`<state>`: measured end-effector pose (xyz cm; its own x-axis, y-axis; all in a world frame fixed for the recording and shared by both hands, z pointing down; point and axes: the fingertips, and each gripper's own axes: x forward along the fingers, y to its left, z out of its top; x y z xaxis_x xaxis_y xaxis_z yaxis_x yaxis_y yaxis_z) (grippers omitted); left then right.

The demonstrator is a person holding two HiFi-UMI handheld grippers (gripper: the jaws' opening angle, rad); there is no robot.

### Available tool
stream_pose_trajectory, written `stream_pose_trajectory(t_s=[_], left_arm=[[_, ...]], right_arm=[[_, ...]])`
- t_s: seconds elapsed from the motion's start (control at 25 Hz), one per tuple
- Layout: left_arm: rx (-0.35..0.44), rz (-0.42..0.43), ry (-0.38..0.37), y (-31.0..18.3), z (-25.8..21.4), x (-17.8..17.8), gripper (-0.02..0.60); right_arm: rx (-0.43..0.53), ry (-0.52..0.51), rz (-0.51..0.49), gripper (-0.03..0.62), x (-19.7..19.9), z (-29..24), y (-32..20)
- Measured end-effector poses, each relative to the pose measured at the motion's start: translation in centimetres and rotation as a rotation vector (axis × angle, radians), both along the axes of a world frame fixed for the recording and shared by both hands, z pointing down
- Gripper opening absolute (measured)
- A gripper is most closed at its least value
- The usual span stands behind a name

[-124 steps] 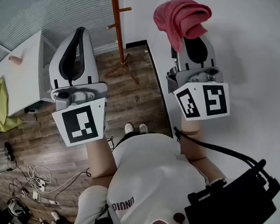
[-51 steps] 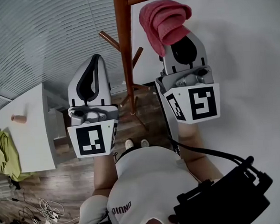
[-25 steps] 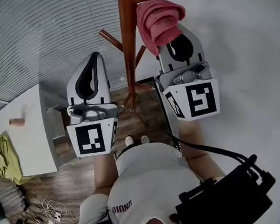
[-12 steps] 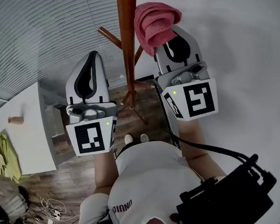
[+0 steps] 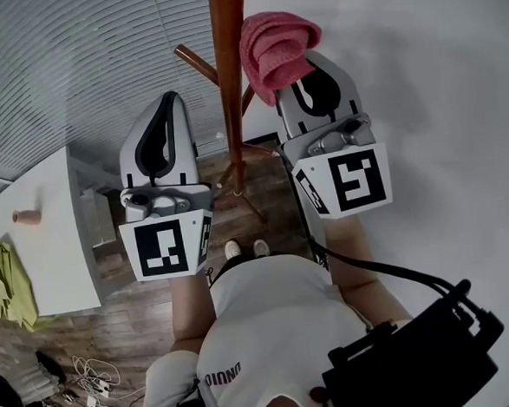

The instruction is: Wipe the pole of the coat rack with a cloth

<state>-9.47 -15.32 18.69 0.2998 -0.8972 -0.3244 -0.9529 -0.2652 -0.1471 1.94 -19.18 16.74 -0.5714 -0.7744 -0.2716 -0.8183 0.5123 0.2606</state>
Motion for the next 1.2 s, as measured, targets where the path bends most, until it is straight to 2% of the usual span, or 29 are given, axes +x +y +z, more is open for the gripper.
stream_pose_trajectory(t_s=[1.2], left_arm=[[-0.023, 0.003, 0.007, -0.3, 0.8, 0.1, 0.014]], right_arm=[[-0.102, 0.046, -0.007, 0.046, -0.4, 4.6, 0.0]])
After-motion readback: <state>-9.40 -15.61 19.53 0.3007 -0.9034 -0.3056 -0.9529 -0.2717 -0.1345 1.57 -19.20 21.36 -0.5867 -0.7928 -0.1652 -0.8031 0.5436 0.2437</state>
